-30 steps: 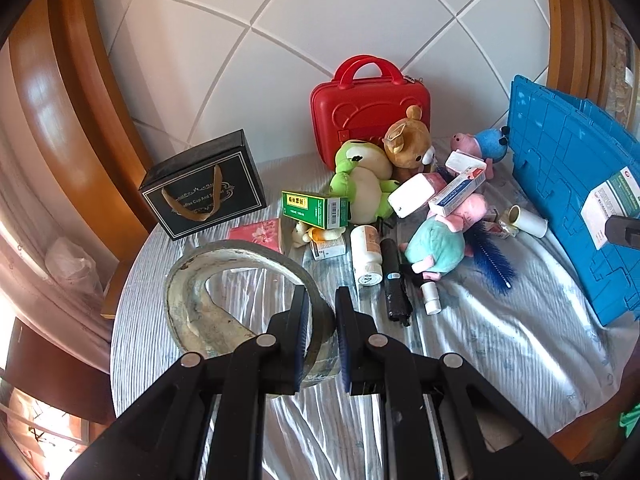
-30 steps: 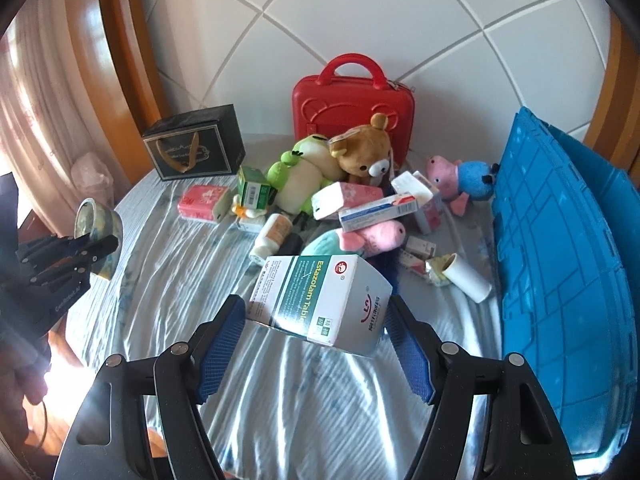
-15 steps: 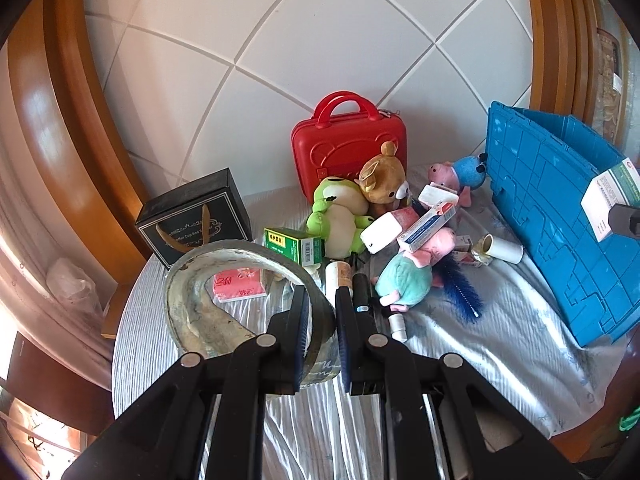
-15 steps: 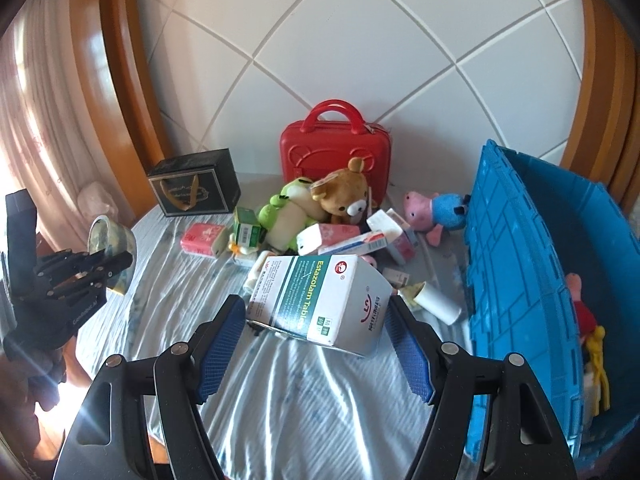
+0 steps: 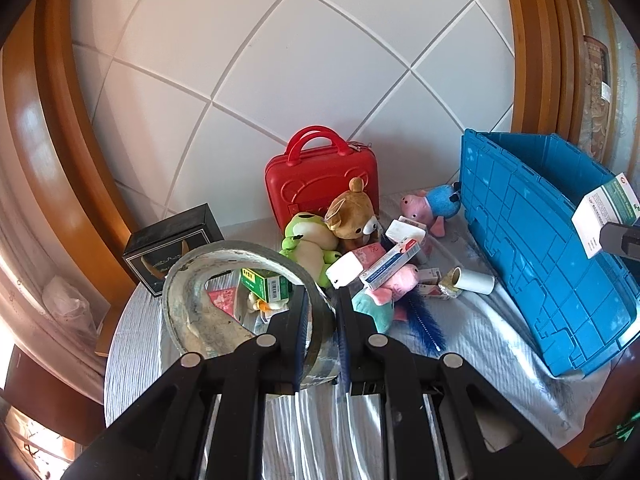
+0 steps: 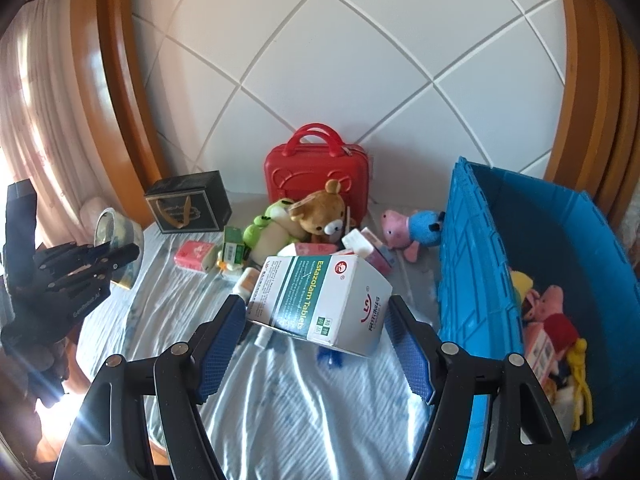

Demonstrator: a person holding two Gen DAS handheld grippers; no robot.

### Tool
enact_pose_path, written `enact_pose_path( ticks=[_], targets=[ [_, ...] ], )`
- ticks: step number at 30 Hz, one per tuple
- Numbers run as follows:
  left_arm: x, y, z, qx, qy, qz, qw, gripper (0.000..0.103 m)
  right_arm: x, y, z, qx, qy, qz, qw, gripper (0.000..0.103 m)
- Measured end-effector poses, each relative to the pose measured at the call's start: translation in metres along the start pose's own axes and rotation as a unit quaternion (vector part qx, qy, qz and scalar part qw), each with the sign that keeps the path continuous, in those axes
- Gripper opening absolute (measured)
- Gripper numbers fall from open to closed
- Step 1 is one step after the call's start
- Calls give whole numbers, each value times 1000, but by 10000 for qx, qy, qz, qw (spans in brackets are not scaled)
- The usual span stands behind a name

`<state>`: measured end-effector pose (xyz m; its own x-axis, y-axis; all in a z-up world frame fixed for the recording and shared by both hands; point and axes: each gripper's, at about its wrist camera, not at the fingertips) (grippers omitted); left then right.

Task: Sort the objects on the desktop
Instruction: 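Lift the tape roll and tablet box and carry both over the blue crate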

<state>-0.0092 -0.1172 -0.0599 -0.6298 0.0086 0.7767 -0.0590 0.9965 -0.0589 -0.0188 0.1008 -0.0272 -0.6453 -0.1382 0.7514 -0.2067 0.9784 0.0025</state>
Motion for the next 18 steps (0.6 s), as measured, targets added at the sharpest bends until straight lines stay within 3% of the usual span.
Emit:
enact_pose_path(
  ticks=[18],
  targets=[
    [39,98,-4,-302,181,374,9987,13,0,84,-35,-51,215,341,9992,72]
  ],
)
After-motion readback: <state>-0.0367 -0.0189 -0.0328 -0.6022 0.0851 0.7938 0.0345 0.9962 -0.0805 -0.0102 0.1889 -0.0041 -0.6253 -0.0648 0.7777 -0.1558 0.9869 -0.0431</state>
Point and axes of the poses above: each gripper's, at about its wrist camera, not at the fingertips, and z roughly the way its jaws point, y to its right, x to its top, and after that the axes turned 6 degrees about -z, right-handed
